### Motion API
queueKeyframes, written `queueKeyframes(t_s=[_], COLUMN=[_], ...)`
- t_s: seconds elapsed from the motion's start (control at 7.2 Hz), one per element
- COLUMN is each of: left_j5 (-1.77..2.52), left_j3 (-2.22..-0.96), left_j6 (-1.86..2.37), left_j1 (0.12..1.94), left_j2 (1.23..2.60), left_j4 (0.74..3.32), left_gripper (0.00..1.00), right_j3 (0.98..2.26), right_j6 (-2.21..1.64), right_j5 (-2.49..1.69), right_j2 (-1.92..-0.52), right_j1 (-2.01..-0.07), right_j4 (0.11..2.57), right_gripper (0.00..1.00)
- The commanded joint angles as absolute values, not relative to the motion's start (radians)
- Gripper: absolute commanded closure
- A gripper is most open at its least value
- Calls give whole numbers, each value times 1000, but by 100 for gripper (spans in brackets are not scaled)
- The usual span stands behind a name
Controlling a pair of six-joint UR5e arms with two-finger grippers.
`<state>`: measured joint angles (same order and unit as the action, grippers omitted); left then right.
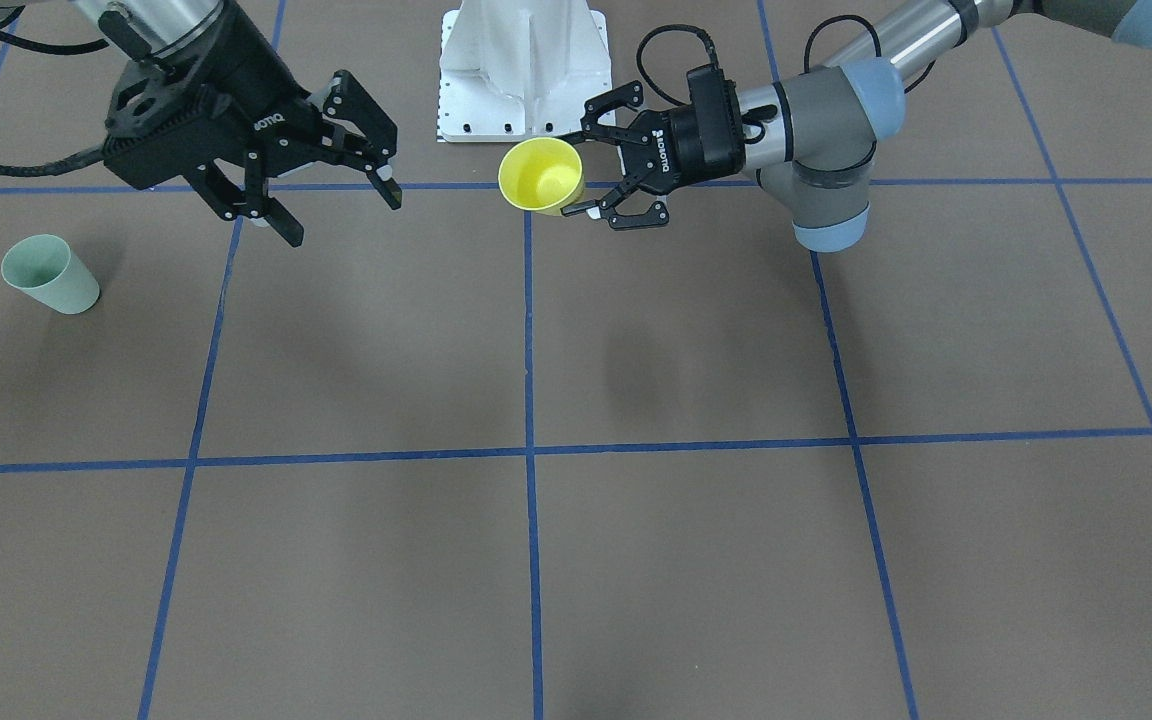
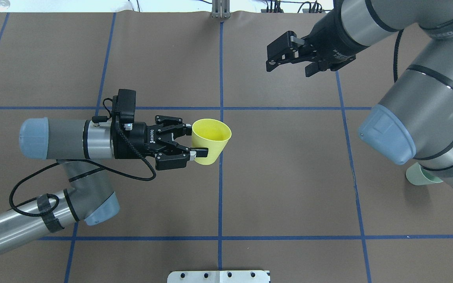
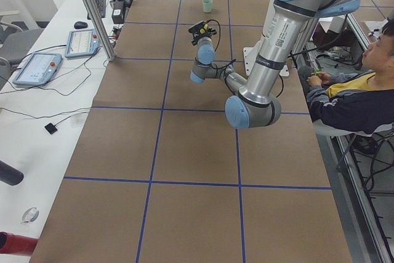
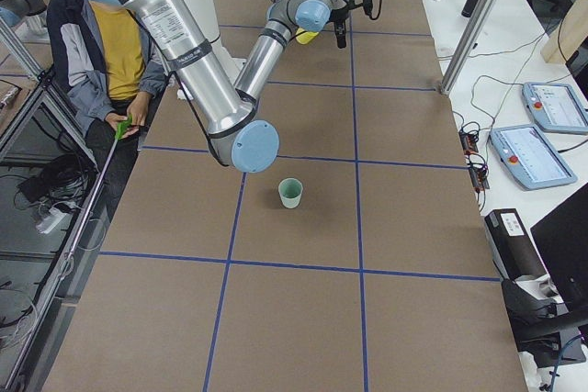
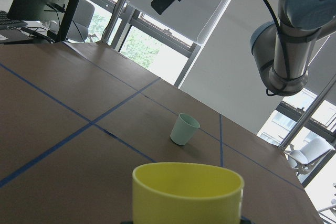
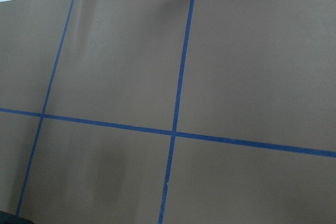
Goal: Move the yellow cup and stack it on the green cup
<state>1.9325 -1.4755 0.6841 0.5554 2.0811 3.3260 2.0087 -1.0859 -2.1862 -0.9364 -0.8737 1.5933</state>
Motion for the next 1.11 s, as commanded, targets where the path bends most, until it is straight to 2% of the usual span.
queueKeyframes(t_s=[0.0, 0.28, 0.97], left_j5=[1898, 1876, 1876], left_j3=[-1477, -1479, -1477], left_j6=[411, 371, 370], left_j1=[555, 555, 555], left_j2=[2098, 2100, 2097], left_j4=[3327, 3342, 3343], left_gripper=[100, 100, 100], right_j3=[2005, 1967, 1964], right_j6=[-1123, -1123, -1104], right_j5=[-2192, -2232, -2218], right_j2=[-873, -804, -796], right_j1=[-830, -819, -721], right_j4=[1690, 1800, 1796], right_gripper=[0, 0, 1])
